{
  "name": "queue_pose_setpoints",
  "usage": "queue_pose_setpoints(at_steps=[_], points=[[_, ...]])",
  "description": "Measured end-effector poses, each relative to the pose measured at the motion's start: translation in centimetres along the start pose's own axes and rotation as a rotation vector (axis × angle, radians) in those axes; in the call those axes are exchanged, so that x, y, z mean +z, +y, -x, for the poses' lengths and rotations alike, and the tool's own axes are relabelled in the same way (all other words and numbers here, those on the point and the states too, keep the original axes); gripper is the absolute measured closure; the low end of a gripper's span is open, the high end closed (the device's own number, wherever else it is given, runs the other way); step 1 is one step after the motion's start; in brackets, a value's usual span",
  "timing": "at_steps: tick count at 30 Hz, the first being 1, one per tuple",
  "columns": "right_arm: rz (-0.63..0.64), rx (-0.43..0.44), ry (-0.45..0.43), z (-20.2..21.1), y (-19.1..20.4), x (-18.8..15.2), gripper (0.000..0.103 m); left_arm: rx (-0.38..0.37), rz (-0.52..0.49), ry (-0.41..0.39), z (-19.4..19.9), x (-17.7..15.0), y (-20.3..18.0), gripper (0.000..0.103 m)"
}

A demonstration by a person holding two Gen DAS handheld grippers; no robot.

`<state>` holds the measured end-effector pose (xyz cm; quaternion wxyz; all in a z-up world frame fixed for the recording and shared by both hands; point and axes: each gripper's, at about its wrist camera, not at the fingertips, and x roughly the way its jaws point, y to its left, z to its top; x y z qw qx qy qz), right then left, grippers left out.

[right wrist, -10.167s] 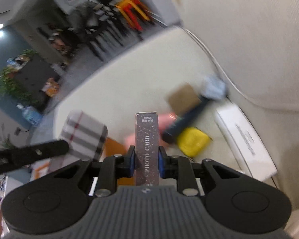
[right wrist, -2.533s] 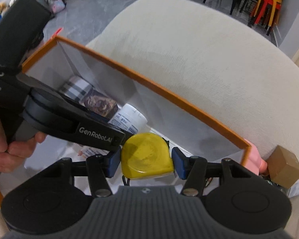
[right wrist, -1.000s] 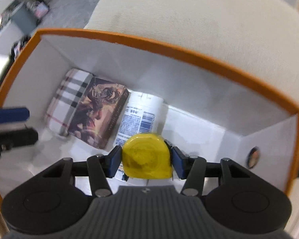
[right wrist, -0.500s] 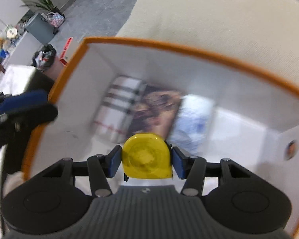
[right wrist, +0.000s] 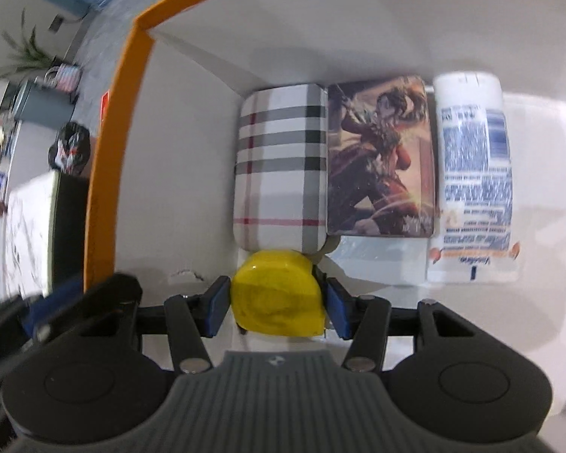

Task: Organize rigid objects
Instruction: 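Open both tools and withdraw from the box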

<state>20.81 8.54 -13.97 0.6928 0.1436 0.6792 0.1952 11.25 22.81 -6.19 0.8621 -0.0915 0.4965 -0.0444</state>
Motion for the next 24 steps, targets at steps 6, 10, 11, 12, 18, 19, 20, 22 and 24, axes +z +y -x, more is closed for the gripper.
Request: queue_pose_setpoints(at_steps=[6, 10, 11, 12, 18, 19, 20, 22, 24], points=[[-0.036, 0.053, 0.025, 0.5, -1.3, 0.7, 0.046, -0.012, 0.015, -0.001, -0.1, 0.1, -0.2, 0.081], [-0.049, 0.060, 0.011, 1.3, -2.7, 0.4, 0.053, -0.010, 0.012, -0.001, -0.1, 0.0, -0.5, 0.081], [-0.057, 0.061, 0.011, 1.4, -2.9, 0.3, 0.064, -0.009, 0.012, 0.000, -0.1, 0.0, -0.5, 0.081], [-0.066, 0.064, 0.015, 1.3, -3.1, 0.2, 0.068, -0.006, 0.012, 0.001, -0.1, 0.0, -0.6, 0.081], [-0.041, 0.073, -0.008, 1.1, -3.5, -0.2, 0.077, 0.028, -0.007, -0.006, 0.3, 0.3, -1.2, 0.081], [-0.036, 0.079, -0.011, 1.4, -3.2, -0.5, 0.077, 0.036, -0.013, -0.012, 0.6, 0.4, -1.3, 0.081], [-0.032, 0.084, -0.015, 1.6, -2.5, -0.8, 0.077, 0.042, -0.019, -0.020, 0.8, 0.5, -1.6, 0.081], [-0.009, 0.091, -0.038, 3.1, -2.4, -1.3, 0.077, 0.055, -0.032, -0.047, 1.6, 0.7, -2.2, 0.081], [0.034, 0.091, -0.075, 5.6, -1.9, -2.3, 0.077, 0.068, -0.062, -0.088, 2.7, 1.1, -3.3, 0.081]])
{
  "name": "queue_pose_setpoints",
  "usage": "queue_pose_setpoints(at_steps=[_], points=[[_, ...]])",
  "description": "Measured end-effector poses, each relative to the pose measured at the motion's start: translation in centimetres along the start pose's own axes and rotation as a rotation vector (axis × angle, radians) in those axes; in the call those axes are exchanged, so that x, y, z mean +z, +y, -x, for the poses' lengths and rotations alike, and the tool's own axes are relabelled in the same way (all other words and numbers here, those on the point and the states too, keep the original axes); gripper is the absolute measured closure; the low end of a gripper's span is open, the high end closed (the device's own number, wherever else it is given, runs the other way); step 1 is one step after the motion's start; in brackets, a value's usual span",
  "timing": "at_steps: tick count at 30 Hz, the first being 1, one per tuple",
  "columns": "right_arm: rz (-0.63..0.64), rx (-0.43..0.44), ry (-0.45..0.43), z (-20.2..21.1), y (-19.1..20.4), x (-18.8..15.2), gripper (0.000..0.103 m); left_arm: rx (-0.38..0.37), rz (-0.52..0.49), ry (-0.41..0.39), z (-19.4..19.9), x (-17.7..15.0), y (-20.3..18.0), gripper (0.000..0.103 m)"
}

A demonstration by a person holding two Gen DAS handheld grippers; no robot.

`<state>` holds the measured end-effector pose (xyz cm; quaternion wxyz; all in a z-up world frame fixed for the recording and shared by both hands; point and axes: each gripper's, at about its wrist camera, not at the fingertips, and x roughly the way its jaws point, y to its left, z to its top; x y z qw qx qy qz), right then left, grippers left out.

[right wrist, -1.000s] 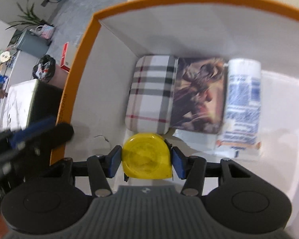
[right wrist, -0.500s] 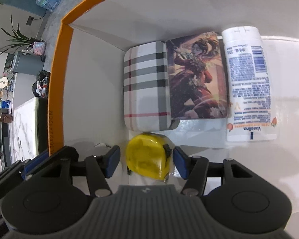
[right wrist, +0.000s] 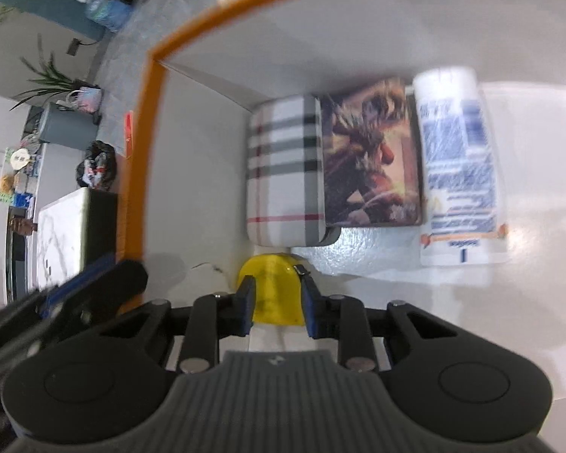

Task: Organize rigid objects
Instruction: 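Open both tools and withdraw from the box, then grasp the dark blue spray can with left tool while right grasps glasses case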

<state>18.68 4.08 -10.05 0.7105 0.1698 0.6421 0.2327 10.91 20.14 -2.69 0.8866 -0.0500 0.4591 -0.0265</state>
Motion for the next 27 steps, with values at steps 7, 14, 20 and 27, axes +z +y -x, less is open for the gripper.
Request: queue_pose_setpoints(at_steps=[7, 14, 20, 27], points=[[0.119, 0.009, -0.233, 11.0, -2.1, -2.3, 0.077, -0.138, -0.120, -0.097, 2.1, 2.1, -6.1, 0.081], [0.079, -0.161, -0.439, 20.3, -10.0, -4.3, 0.072, -0.303, -0.322, -0.089, 0.0, 3.2, -16.5, 0.081], [0.014, -0.469, -0.396, 21.6, -20.1, -4.8, 0.059, -0.355, -0.532, -0.031, -4.7, 2.8, -25.2, 0.077], [-0.003, -0.700, -0.321, 19.5, -26.5, -3.8, 0.038, -0.297, -0.738, 0.059, -12.8, 3.4, -32.2, 0.067]])
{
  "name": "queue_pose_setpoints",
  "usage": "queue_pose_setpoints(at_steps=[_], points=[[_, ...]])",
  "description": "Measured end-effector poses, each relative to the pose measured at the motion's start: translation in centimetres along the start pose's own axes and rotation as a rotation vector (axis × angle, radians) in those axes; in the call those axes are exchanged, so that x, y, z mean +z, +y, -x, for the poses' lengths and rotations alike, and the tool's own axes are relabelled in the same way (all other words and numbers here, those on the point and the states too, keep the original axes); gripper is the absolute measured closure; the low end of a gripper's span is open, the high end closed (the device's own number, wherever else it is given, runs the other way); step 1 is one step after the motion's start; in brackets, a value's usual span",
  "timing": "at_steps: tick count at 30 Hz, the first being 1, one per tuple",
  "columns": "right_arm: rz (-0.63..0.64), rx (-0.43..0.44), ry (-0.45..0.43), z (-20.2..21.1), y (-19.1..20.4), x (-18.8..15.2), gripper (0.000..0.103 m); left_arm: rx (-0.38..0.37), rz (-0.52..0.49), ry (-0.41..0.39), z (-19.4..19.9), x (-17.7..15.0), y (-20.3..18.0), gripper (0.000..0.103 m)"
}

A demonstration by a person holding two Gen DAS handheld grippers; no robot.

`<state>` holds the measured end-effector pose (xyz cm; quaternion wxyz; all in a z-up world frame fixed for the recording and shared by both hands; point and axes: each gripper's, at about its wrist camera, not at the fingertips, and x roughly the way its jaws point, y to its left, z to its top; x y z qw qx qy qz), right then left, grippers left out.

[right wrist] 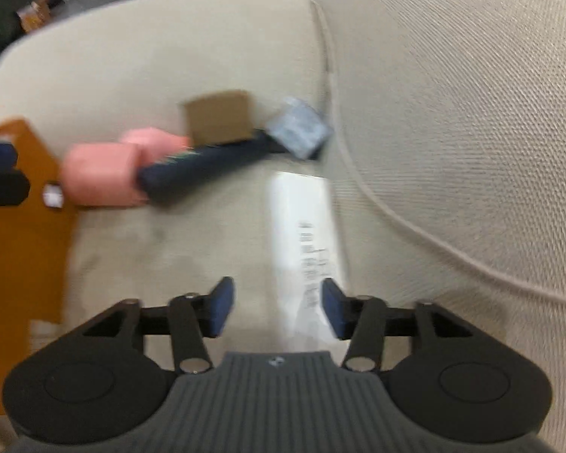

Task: Organize rigid objects
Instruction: 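Grasp the dark blue spray can with left tool while right grasps glasses case, then carry the blue bottle with left tool while right carries the white glasses case into the box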

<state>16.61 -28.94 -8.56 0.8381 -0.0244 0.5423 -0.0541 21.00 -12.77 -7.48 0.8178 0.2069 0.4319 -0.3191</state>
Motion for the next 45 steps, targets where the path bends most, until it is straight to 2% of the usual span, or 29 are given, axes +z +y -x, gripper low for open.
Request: queue_pose_setpoints(at_steps=[3, 6, 7, 12, 14, 15, 18, 19, 20, 24, 28, 32, 35, 38, 41, 43, 45], points=[[-0.034, 0.015, 0.030, -1.9, -0.1, 0.4, 0.037, 0.004, -0.054, 0.062, -3.1, 0.8, -0.9, 0.064], [-0.056, -0.003, 0.071, -3.6, -0.3, 0.8, 0.039, 0.029, -0.110, 0.100, -5.8, 1.7, -1.2, 0.052], [-0.053, -0.024, 0.065, -4.0, 0.2, 0.8, 0.039, 0.035, -0.124, 0.115, -6.4, 2.0, -1.3, 0.052], [-0.013, -0.071, 0.056, -5.0, 1.3, 1.0, 0.034, 0.086, -0.215, 0.196, -9.3, 2.8, -2.3, 0.052], [0.001, -0.086, 0.056, -5.1, 1.5, 1.0, 0.033, 0.105, -0.232, 0.211, -10.2, 2.8, -2.6, 0.058], [0.008, -0.092, 0.057, -5.2, 1.7, 1.0, 0.033, 0.099, -0.234, 0.222, -10.5, 2.7, -2.6, 0.063], [0.007, -0.094, 0.052, -5.3, 1.6, 1.0, 0.033, 0.104, -0.217, 0.212, -10.5, 2.4, -2.6, 0.064], [0.002, -0.097, 0.048, -5.3, 1.6, 0.9, 0.036, 0.098, -0.203, 0.207, -10.3, 2.3, -2.6, 0.064], [-0.015, -0.109, 0.040, -5.1, 1.3, 0.9, 0.046, 0.092, -0.185, 0.201, -9.9, 2.2, -2.5, 0.064], [-0.043, -0.076, 0.042, -4.0, 0.7, 0.7, 0.047, 0.045, -0.098, 0.218, -7.9, 2.2, -2.5, 0.064], [-0.094, 0.015, 0.063, -2.9, -0.3, 0.6, 0.047, -0.008, -0.023, 0.257, -6.1, 0.7, -3.2, 0.064], [-0.137, 0.168, 0.140, -1.3, -1.3, 0.0, 0.046, -0.077, 0.075, 0.308, -4.6, -1.4, -3.8, 0.064], [-0.200, 0.275, 0.212, -0.9, -2.4, -1.2, 0.046, -0.115, 0.109, 0.323, -4.2, -2.6, -4.3, 0.064], [-0.278, 0.328, 0.234, -1.0, -3.8, -1.7, 0.044, -0.117, 0.130, 0.369, -5.0, -3.2, -4.6, 0.065], [-0.344, 0.379, 0.252, -1.2, -4.6, -1.8, 0.040, -0.105, 0.133, 0.360, -5.4, -3.3, -4.9, 0.064], [-0.373, 0.398, 0.262, -1.4, -4.8, -2.0, 0.038, -0.115, 0.151, 0.344, -5.5, -3.1, -4.4, 0.058], [-0.383, 0.377, 0.261, -1.4, -4.6, -2.4, 0.038, -0.131, 0.165, 0.336, -5.7, -2.6, -4.2, 0.054]])
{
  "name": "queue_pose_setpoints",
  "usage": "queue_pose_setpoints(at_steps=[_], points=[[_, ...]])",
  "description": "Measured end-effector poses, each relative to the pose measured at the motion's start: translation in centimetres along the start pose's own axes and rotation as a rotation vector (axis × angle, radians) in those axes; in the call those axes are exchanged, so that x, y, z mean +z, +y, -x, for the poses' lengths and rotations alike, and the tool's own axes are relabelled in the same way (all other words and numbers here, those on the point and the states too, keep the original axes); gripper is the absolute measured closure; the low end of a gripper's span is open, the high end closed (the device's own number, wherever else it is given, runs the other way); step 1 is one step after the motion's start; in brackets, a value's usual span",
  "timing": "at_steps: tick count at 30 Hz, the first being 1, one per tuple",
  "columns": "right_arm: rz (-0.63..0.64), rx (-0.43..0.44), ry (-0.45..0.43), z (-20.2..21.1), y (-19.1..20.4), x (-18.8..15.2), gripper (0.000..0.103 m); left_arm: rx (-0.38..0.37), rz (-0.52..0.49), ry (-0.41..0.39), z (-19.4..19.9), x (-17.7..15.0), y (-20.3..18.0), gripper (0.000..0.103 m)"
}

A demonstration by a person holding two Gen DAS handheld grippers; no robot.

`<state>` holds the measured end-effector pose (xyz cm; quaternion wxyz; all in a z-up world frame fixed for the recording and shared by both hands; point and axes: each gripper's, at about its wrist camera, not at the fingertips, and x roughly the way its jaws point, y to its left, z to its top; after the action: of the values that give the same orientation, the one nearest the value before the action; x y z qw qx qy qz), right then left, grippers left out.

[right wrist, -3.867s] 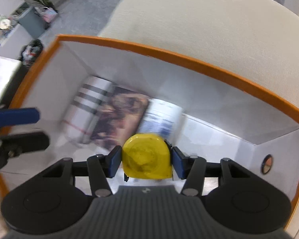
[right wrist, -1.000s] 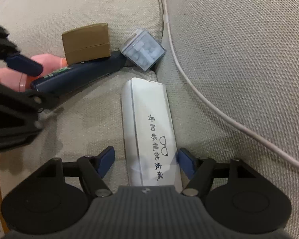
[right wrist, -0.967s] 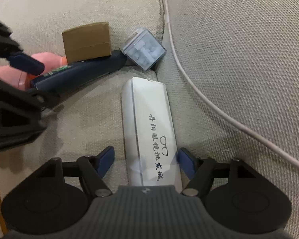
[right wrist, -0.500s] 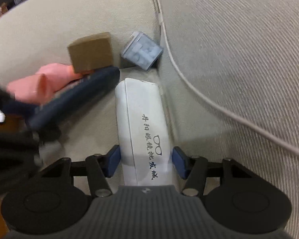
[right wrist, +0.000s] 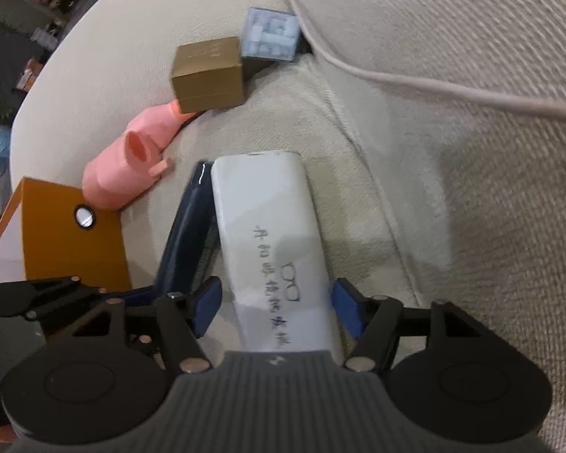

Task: Organize rigid objects
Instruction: 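Carry the blue bottle with left tool while right carries the white glasses case into the box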

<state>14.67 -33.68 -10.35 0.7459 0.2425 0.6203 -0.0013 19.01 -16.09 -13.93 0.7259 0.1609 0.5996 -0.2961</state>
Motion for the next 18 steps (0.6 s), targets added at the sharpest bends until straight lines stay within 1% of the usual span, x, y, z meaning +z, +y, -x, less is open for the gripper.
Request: queue_pose_setpoints(at_steps=[3, 6, 9, 11, 12, 14, 16, 18], points=[[-0.008, -0.001, -0.002, -0.6, -0.2, -0.1, 0.038, 0.027, -0.017, -0.003, -0.5, 1.0, -0.2, 0.049], [-0.030, -0.018, -0.002, -1.2, -0.6, 0.1, 0.036, 0.044, -0.026, 0.009, -1.6, 2.0, -0.4, 0.049], [-0.016, -0.031, 0.008, -1.7, -0.5, 0.3, 0.036, 0.062, -0.049, 0.022, -2.7, 2.5, -0.8, 0.049], [-0.013, -0.048, 0.010, -2.0, -0.4, 0.5, 0.036, 0.078, -0.073, 0.009, -2.9, 2.6, -1.2, 0.050], [-0.016, -0.048, 0.016, -2.2, -0.5, 0.6, 0.036, 0.082, -0.080, -0.003, -2.9, 2.6, -1.3, 0.058], [-0.036, -0.039, 0.019, -2.6, -0.7, 0.8, 0.039, 0.082, -0.068, -0.013, -2.8, 2.7, -1.4, 0.060], [-0.026, -0.051, -0.008, -2.5, -0.4, 0.7, 0.040, 0.085, -0.060, -0.036, -2.5, 2.4, -1.2, 0.063], [-0.001, -0.055, -0.037, -2.3, 0.1, 0.5, 0.041, 0.073, -0.035, -0.056, -2.0, 1.7, -0.8, 0.063]])
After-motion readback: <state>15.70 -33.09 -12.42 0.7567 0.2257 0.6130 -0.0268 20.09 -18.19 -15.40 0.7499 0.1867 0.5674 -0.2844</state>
